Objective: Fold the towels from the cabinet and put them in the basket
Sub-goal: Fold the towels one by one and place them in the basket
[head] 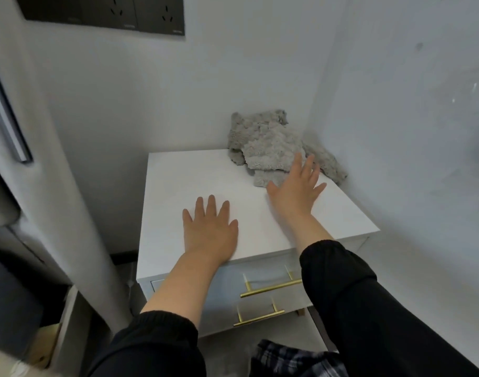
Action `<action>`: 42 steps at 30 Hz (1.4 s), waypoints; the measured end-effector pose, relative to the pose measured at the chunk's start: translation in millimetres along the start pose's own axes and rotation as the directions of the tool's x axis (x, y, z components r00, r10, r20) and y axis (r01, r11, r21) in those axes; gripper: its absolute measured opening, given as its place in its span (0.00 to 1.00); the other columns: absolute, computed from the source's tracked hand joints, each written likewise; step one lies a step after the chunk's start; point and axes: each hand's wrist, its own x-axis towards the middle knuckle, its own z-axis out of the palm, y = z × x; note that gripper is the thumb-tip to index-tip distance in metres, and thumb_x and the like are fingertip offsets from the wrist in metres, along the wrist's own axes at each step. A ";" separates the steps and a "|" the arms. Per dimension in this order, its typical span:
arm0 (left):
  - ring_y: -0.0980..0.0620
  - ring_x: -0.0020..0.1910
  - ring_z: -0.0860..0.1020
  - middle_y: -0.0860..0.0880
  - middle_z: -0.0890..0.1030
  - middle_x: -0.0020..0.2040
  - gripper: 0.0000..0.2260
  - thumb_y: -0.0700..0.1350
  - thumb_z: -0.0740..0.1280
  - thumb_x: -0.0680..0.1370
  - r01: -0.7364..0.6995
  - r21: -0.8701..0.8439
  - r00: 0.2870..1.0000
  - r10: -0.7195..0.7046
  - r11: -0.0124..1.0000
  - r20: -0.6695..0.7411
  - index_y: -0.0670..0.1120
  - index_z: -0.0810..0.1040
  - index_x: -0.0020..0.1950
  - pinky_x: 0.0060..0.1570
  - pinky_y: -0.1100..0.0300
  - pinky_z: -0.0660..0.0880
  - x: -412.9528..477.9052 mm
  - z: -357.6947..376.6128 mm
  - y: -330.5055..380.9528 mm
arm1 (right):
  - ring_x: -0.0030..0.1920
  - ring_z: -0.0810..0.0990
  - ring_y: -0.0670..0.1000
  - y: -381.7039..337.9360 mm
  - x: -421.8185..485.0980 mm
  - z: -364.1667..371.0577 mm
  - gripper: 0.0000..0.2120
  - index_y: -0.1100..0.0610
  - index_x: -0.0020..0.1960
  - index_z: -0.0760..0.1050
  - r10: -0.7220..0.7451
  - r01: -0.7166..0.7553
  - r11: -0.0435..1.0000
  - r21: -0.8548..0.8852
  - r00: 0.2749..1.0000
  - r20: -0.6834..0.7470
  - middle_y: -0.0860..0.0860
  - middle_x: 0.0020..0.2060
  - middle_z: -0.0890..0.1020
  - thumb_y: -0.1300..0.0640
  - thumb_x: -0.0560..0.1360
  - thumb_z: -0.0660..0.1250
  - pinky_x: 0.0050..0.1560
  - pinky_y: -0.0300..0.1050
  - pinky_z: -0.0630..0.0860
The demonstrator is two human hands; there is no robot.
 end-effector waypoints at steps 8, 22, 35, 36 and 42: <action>0.44 0.77 0.43 0.47 0.47 0.79 0.24 0.55 0.46 0.82 -0.018 -0.041 0.999 0.016 0.999 -0.045 0.51 0.50 0.78 0.74 0.43 0.46 -0.7 0.3 -3.0 | 0.61 0.68 0.58 -4.5 19.6 13.2 0.15 0.55 0.62 0.72 0.025 -0.051 0.987 -0.151 0.985 -0.168 0.55 0.57 0.76 0.53 0.76 0.63 0.61 0.56 0.62; 0.58 0.75 0.56 0.57 0.57 0.77 0.30 0.55 0.63 0.79 -0.196 -0.947 0.972 -0.075 0.253 -0.222 0.56 0.52 0.77 0.68 0.62 0.56 -26.0 -66.8 -7.9 | 0.54 0.82 0.54 -18.9 -53.1 -65.0 0.11 0.56 0.61 0.75 -0.022 -0.243 0.267 0.932 0.966 0.258 0.54 0.55 0.82 0.58 0.80 0.61 0.53 0.53 0.79; 0.57 0.40 0.79 0.53 0.82 0.40 0.08 0.38 0.66 0.77 0.060 -0.998 0.973 0.224 -0.020 0.054 0.50 0.78 0.53 0.45 0.63 0.75 -40.2 -82.8 -25.0 | 0.47 0.84 0.54 -5.0 -77.5 -82.3 0.12 0.59 0.55 0.78 -0.272 -0.344 0.223 0.912 0.877 0.397 0.56 0.46 0.85 0.64 0.73 0.64 0.44 0.48 0.82; 0.57 0.39 0.79 0.53 0.80 0.38 0.09 0.37 0.67 0.76 0.052 -0.999 0.978 0.202 -0.017 0.047 0.50 0.78 0.51 0.44 0.63 0.74 -40.9 -83.2 -24.1 | 0.48 0.84 0.55 -3.4 -77.1 -81.3 0.12 0.59 0.55 0.78 -0.278 -0.353 0.251 0.901 0.866 0.417 0.56 0.47 0.85 0.66 0.74 0.63 0.46 0.49 0.82; 0.60 0.32 0.78 0.53 0.81 0.33 0.07 0.35 0.71 0.73 -0.034 -0.998 0.994 0.107 0.048 -0.029 0.47 0.81 0.43 0.33 0.70 0.71 -43.5 -86.2 -17.8 | 0.50 0.83 0.57 3.9 -76.5 -69.1 0.10 0.60 0.57 0.78 -0.066 -0.326 0.512 0.794 0.907 0.415 0.59 0.50 0.84 0.61 0.75 0.68 0.56 0.55 0.78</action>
